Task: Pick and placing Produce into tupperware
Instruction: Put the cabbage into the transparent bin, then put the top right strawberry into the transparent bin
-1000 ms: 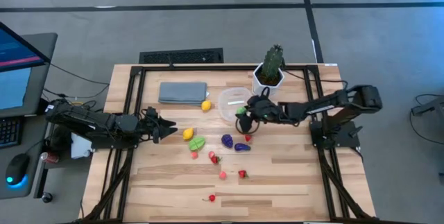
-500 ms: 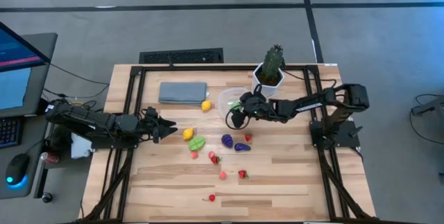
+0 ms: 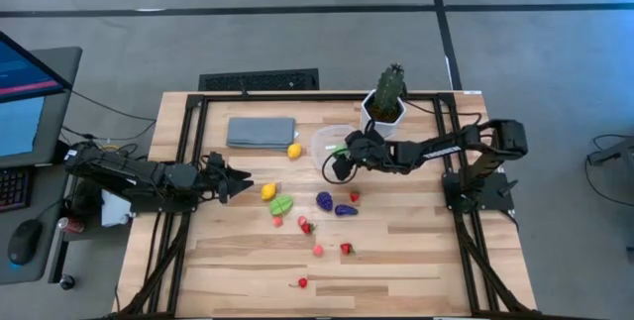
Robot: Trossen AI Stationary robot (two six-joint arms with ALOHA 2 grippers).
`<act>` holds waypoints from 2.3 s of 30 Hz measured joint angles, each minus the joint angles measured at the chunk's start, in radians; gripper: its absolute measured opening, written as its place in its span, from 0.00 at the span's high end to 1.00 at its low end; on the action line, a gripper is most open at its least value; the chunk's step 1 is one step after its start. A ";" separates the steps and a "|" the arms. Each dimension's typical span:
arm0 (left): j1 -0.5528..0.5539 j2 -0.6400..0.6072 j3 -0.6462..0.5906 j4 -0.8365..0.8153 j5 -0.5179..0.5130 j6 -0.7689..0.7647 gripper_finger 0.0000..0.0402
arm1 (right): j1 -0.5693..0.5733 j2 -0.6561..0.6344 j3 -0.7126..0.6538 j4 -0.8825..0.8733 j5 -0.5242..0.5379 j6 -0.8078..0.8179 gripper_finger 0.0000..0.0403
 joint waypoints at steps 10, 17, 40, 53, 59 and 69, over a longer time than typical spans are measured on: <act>0.000 0.000 0.000 0.000 0.000 0.000 0.32 | 0.000 0.000 0.000 0.000 0.011 0.002 0.35; 0.000 0.000 0.000 0.000 0.000 0.000 0.32 | 0.000 0.000 0.000 -0.002 0.007 0.002 0.33; 0.000 0.000 0.000 0.000 0.000 -0.006 0.32 | 0.103 -0.101 -0.001 -0.016 -0.010 -0.127 0.27; 0.000 0.000 0.000 0.000 0.000 0.002 0.32 | 0.316 -0.248 -0.002 -0.470 0.046 -0.012 0.28; 0.000 0.000 0.000 -0.001 0.000 0.004 0.32 | 0.379 -0.216 -0.001 -0.479 0.110 0.142 0.28; 0.000 0.000 0.001 -0.006 0.008 0.008 0.32 | 0.402 -0.142 -0.003 -0.534 0.113 0.428 0.28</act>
